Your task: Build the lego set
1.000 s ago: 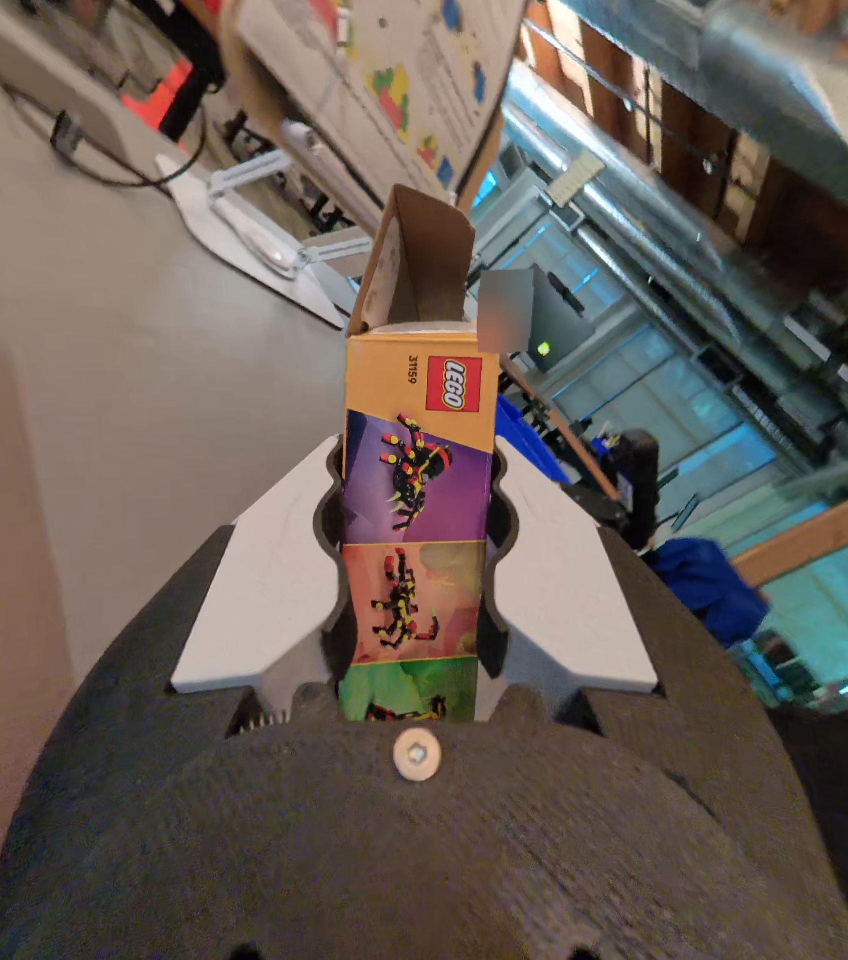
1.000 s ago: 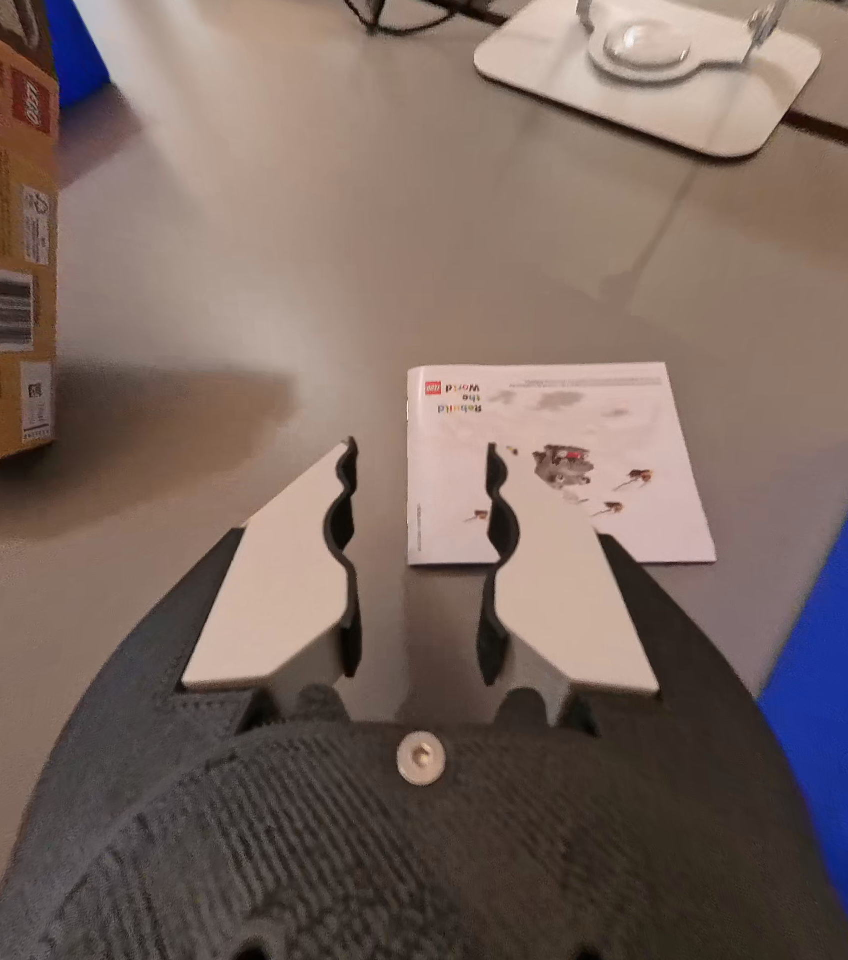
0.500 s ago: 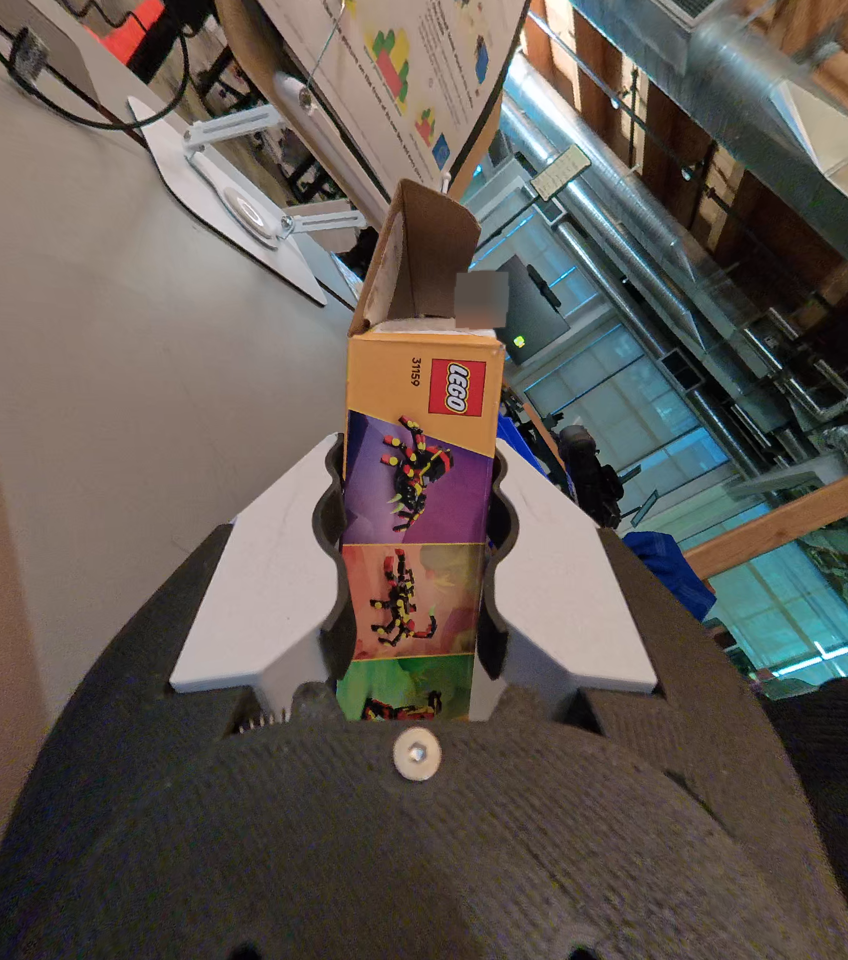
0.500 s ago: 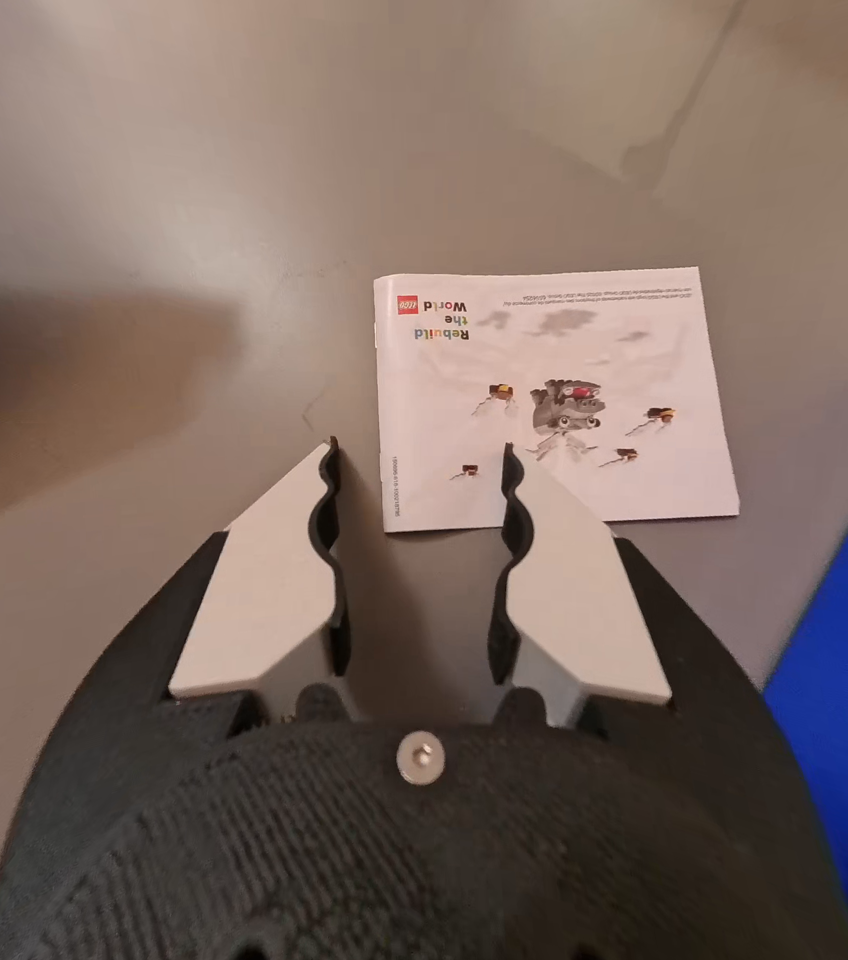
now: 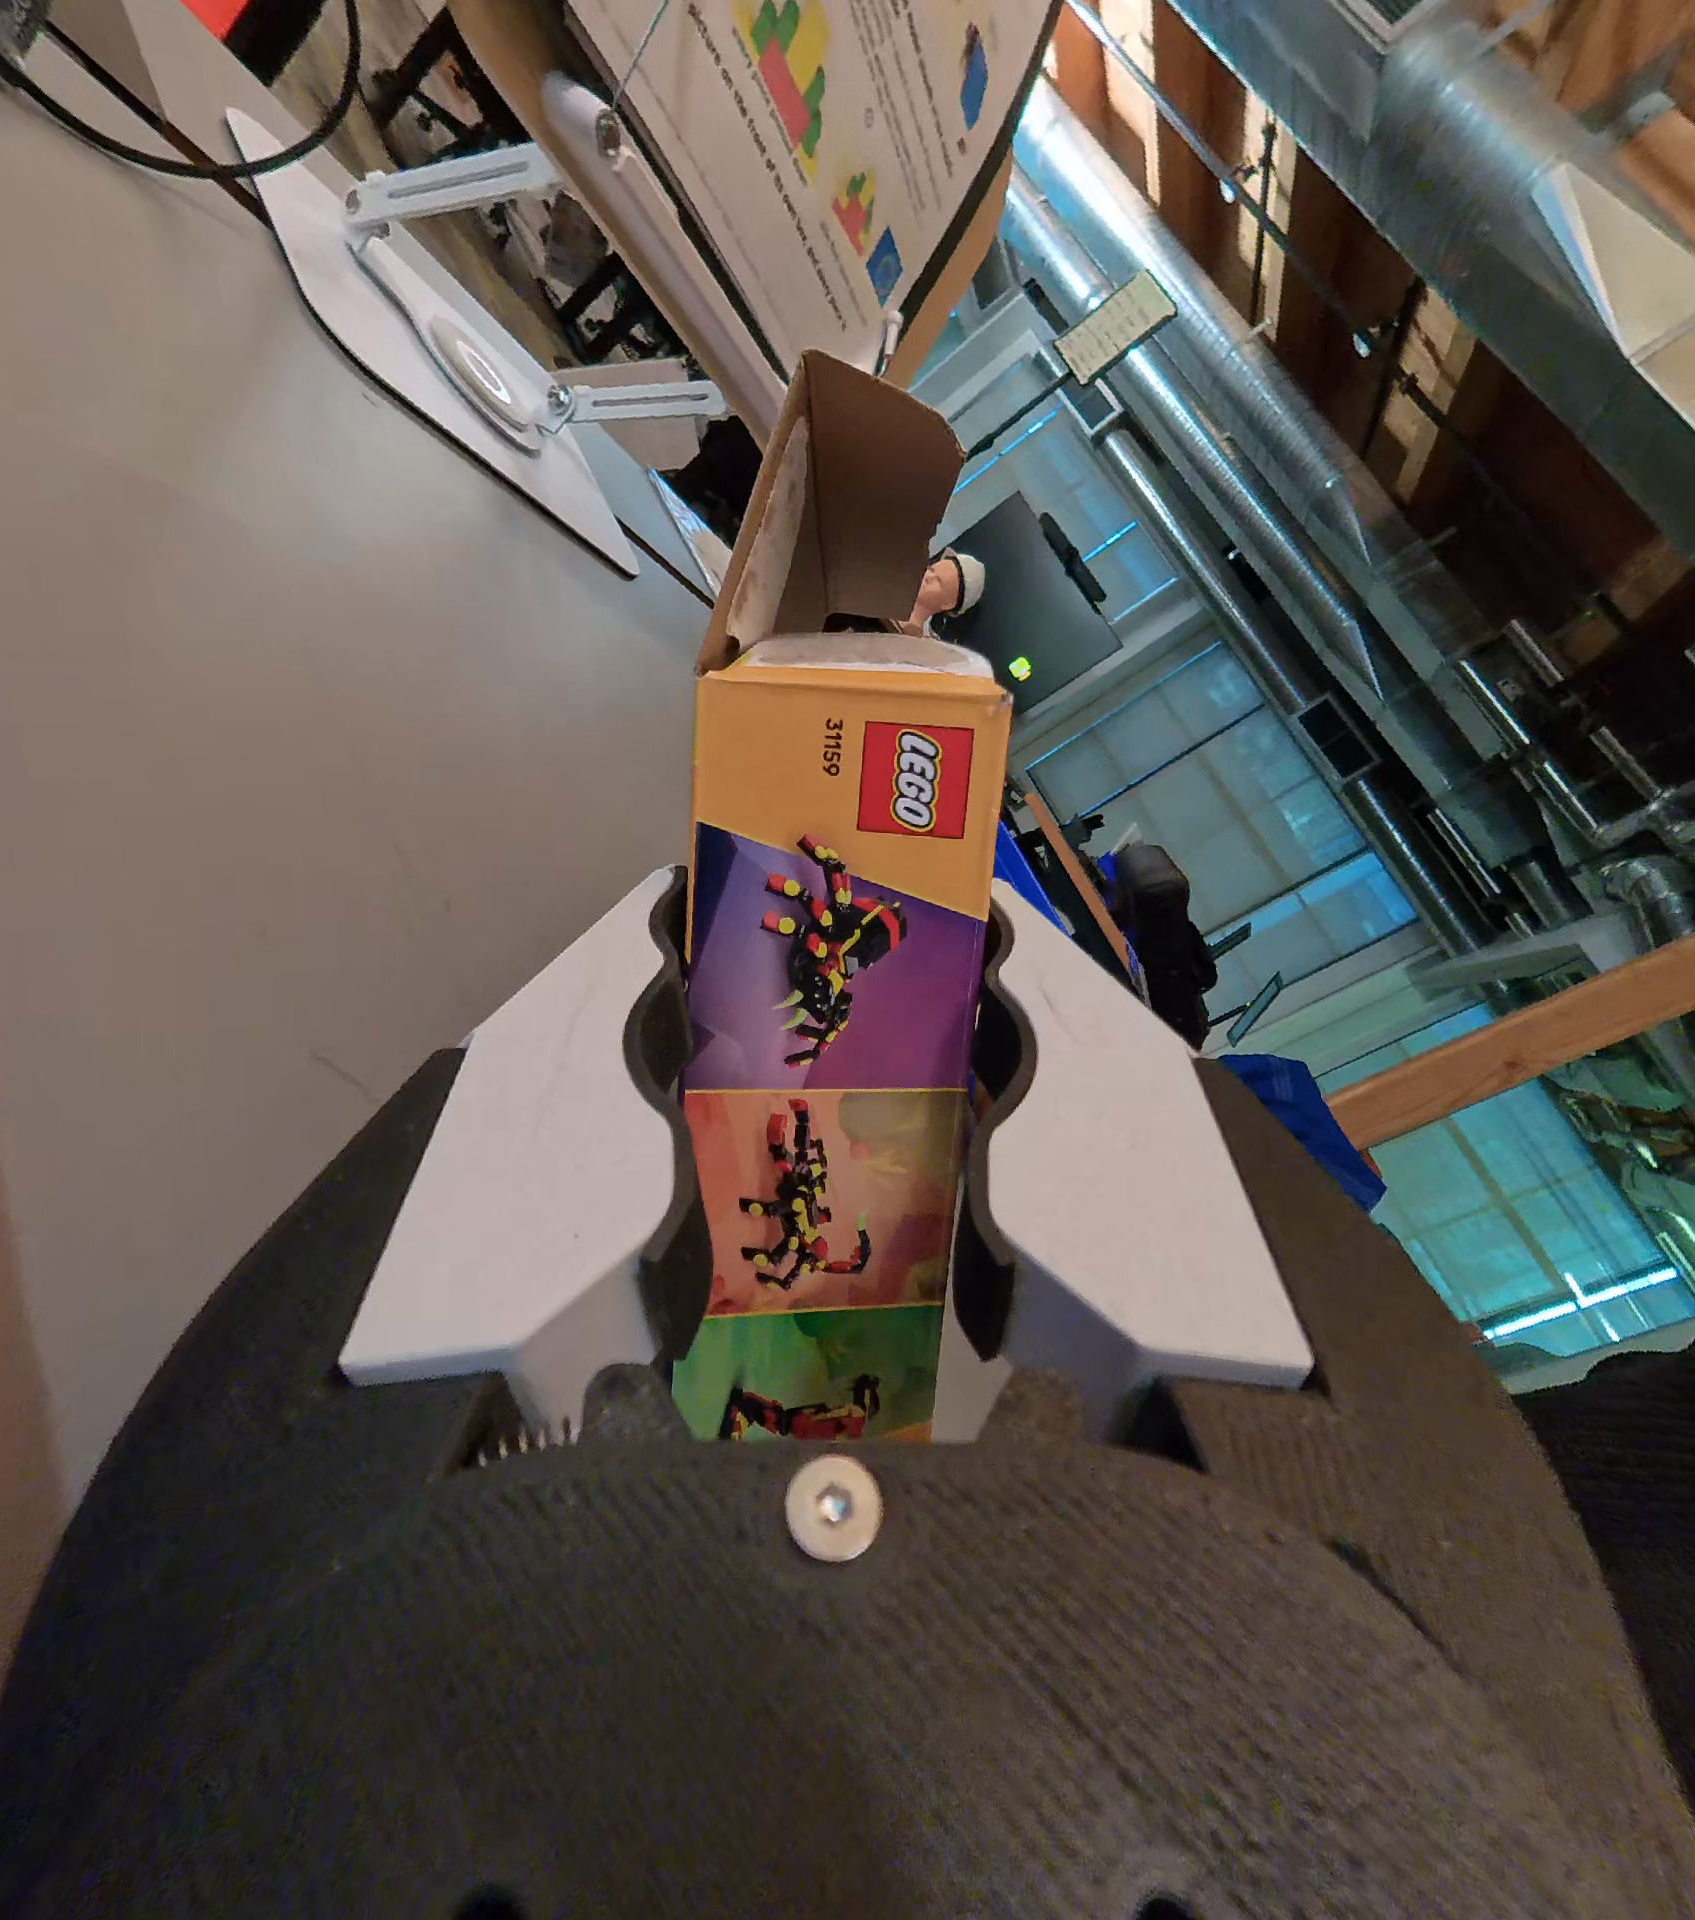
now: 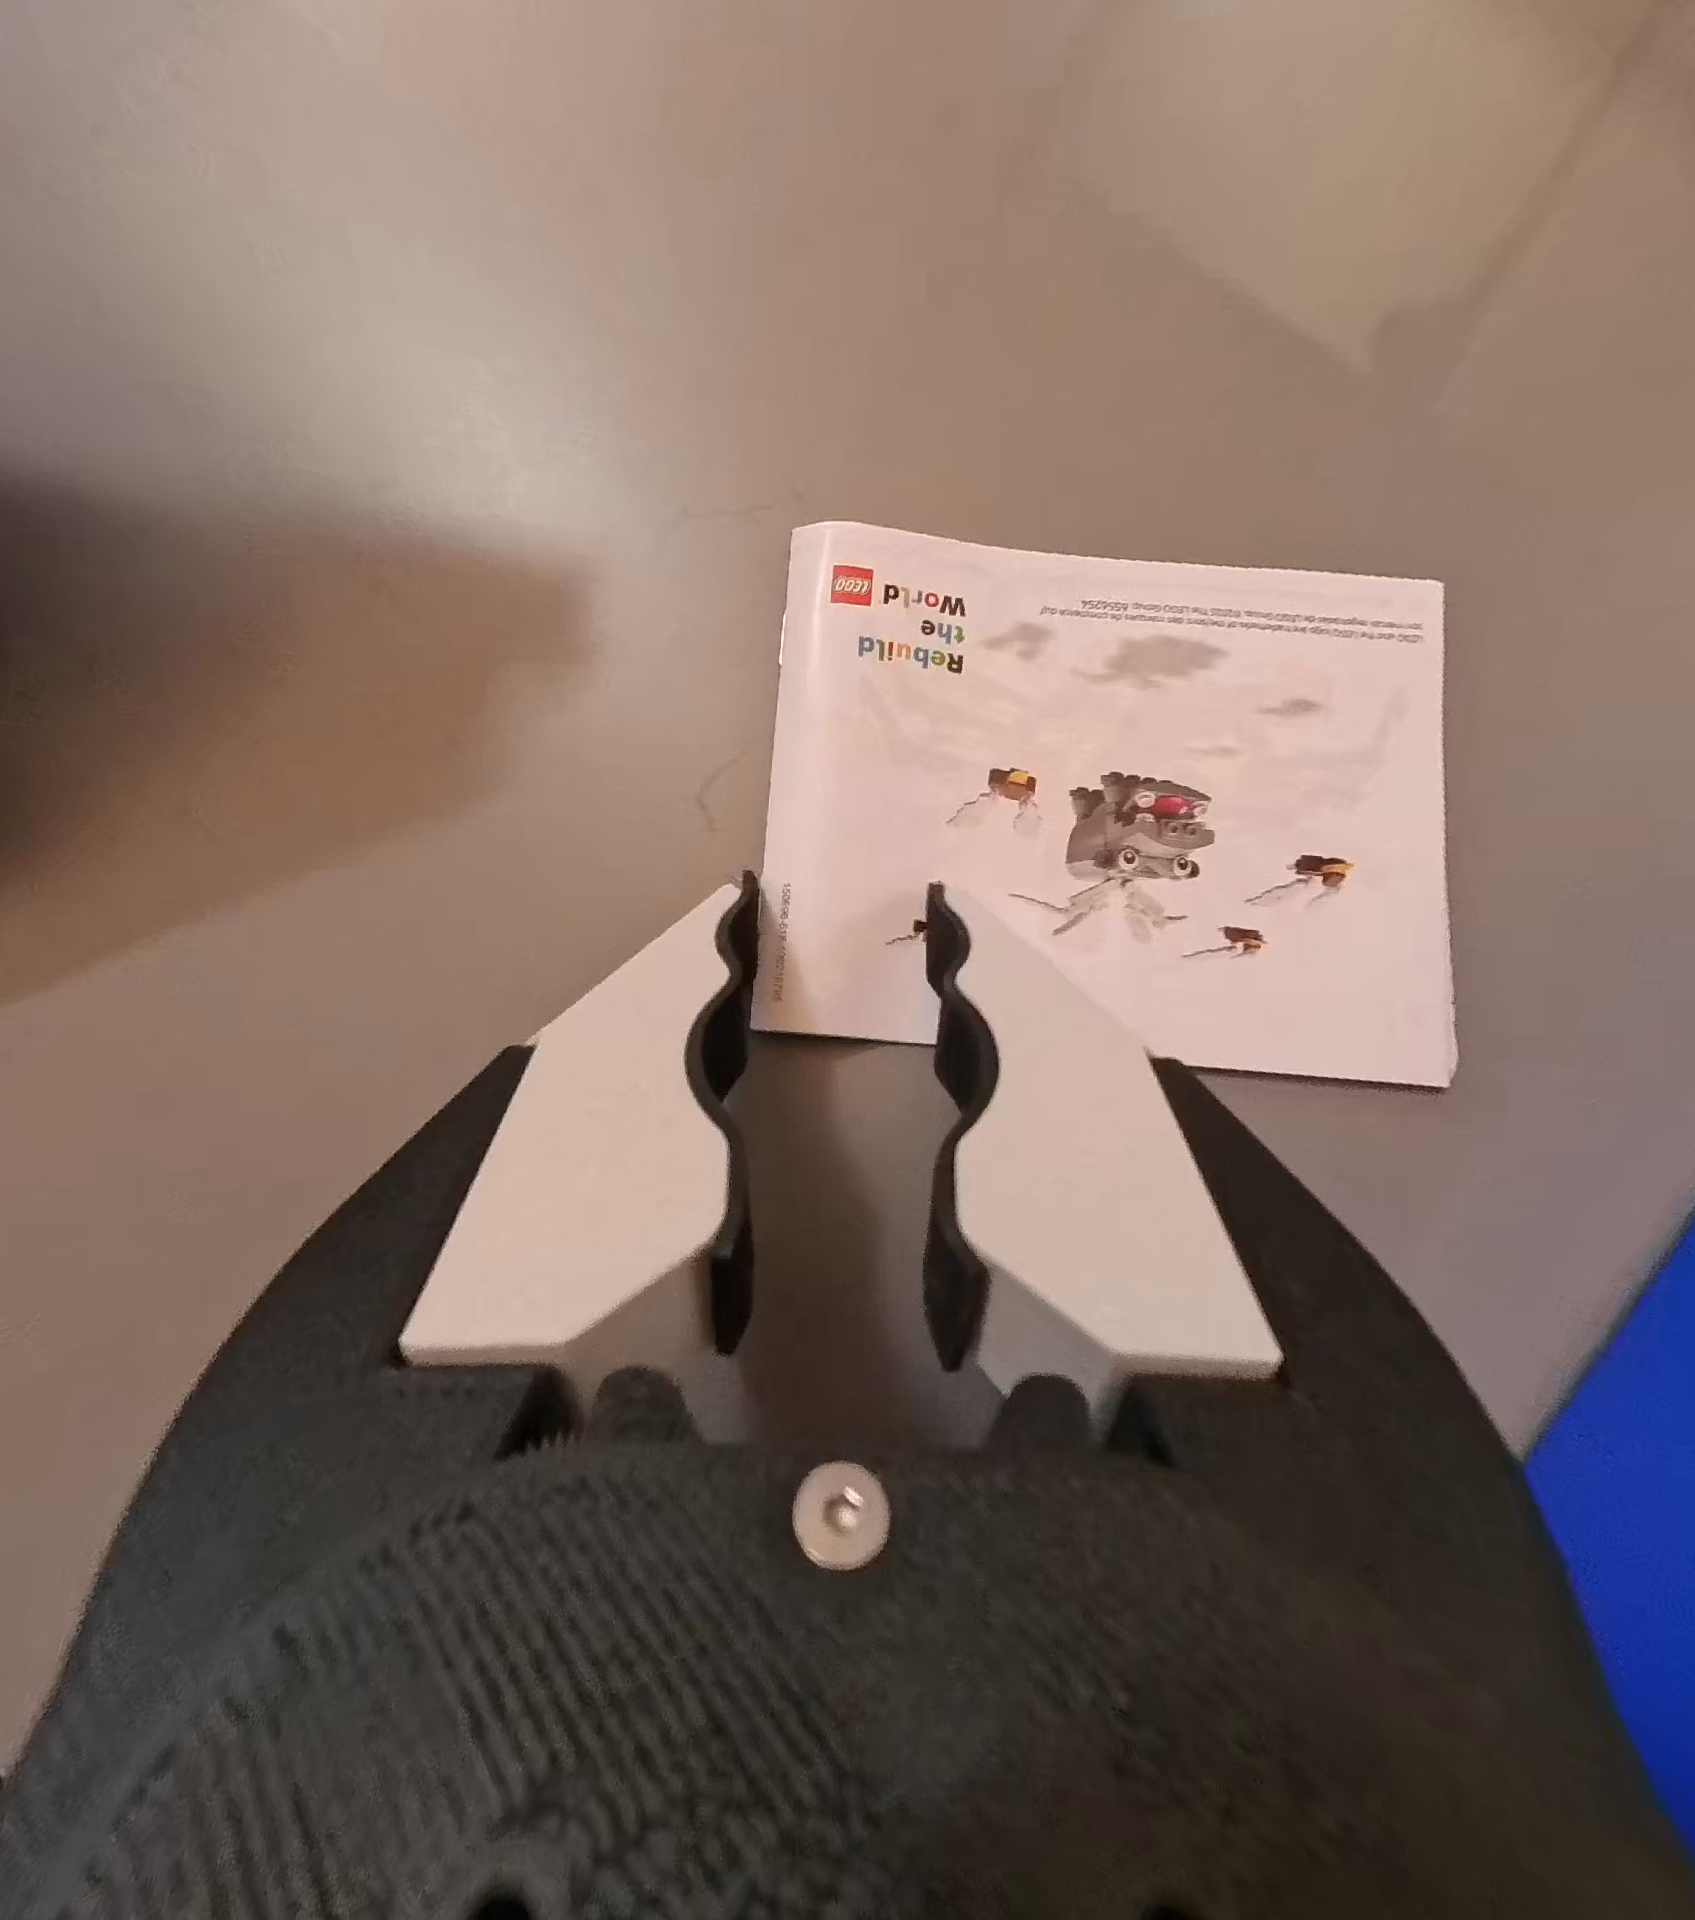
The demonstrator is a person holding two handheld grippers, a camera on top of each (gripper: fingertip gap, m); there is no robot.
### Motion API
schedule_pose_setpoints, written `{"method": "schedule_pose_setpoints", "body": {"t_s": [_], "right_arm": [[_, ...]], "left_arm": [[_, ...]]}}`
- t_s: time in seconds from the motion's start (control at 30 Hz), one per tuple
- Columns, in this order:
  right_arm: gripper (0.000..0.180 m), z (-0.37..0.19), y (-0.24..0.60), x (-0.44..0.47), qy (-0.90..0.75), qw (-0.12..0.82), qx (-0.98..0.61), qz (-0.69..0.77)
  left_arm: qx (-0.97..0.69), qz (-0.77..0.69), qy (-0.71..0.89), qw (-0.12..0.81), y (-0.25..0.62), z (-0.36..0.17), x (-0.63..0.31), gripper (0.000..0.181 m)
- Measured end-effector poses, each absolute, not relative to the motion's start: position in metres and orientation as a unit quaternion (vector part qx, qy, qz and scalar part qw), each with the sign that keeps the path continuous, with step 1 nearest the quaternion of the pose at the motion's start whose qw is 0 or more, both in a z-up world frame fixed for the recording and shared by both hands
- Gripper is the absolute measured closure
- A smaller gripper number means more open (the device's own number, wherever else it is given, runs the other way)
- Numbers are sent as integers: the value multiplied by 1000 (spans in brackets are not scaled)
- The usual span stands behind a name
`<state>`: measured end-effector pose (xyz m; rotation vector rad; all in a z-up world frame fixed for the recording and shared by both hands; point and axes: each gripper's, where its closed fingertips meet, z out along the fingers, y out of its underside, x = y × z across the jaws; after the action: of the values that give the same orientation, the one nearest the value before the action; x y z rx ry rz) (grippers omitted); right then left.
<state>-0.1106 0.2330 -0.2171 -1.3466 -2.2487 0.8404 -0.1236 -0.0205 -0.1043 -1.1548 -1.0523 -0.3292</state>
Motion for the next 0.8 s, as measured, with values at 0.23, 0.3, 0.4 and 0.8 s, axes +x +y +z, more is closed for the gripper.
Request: {"method": "schedule_pose_setpoints", "body": {"t_s": [0.23,0.3,0.4,0.8], "right_arm": [[152,-217,231,-108,-807,186,-474,299],[152,-217,228,-105,-812,177,-469,301],[154,-216,215,-96,-820,144,-455,316],[73,-196,213,-112,-795,197,-447,359]], "left_arm": [[-517,-150,-473,698,-21,-104,-124,129],[-516,-150,-473,698,-21,-104,-124,129],[-517,-151,-472,698,-20,-104,-124,129],[-515,-157,-473,698,-21,-105,-124,130]]}}
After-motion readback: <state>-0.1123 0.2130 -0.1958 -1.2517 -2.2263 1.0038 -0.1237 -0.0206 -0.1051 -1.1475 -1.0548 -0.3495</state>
